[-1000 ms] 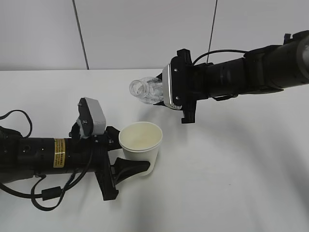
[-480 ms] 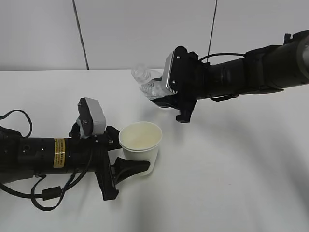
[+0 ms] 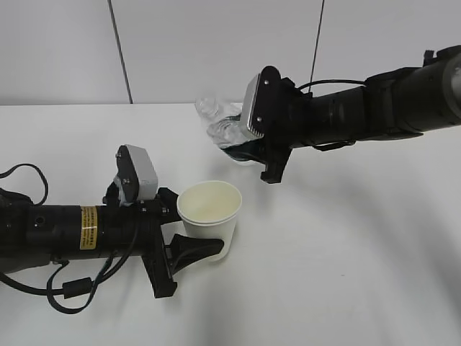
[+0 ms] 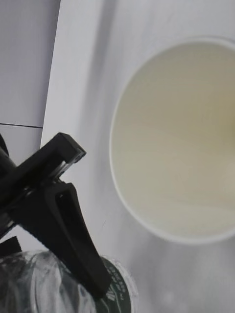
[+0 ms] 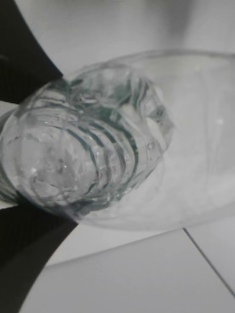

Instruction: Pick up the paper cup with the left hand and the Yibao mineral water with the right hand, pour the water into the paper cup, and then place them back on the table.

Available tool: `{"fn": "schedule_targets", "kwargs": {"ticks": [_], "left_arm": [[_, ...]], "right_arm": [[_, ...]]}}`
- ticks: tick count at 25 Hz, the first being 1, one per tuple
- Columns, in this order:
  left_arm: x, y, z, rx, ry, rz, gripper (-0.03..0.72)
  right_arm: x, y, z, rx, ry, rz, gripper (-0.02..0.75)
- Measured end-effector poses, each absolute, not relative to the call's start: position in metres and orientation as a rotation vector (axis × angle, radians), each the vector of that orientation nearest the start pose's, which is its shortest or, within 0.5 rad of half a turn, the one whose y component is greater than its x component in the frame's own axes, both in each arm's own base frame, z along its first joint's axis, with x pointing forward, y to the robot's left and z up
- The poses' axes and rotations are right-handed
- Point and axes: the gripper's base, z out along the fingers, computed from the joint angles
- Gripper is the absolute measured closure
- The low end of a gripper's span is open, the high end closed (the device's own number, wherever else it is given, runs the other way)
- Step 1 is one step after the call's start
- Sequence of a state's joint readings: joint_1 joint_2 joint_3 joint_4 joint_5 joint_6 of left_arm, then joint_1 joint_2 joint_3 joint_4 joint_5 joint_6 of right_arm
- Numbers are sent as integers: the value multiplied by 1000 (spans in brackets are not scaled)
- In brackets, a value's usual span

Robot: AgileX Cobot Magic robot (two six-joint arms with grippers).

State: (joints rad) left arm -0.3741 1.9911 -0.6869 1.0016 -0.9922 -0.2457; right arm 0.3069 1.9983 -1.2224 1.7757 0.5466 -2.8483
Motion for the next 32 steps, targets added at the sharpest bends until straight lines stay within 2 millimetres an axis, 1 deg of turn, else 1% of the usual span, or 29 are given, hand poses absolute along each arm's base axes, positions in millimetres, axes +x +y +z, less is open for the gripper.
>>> {"fn": "schedule_targets", "kwargs": {"ticks": [3,6,11,19,32], "left_arm": [[269,-174,105,1220,1602,-759,286],[269,-174,105,1219,1603,-758,286],[269,-174,105,1215,1604,-757,286],[269,-174,105,1212,1605,-757,286],[269,-174,105,1212,1605,-757,286]], "right_arm": [[392,173,180,-1636,1236,-8,305],[392,173,180,-1674,1185,-46,307],[392,173,180,-1682,1166,-49,307],[389,177,182,-1675,1122,-3,308],[388,178,183,-1673,1111,9,309]]}}
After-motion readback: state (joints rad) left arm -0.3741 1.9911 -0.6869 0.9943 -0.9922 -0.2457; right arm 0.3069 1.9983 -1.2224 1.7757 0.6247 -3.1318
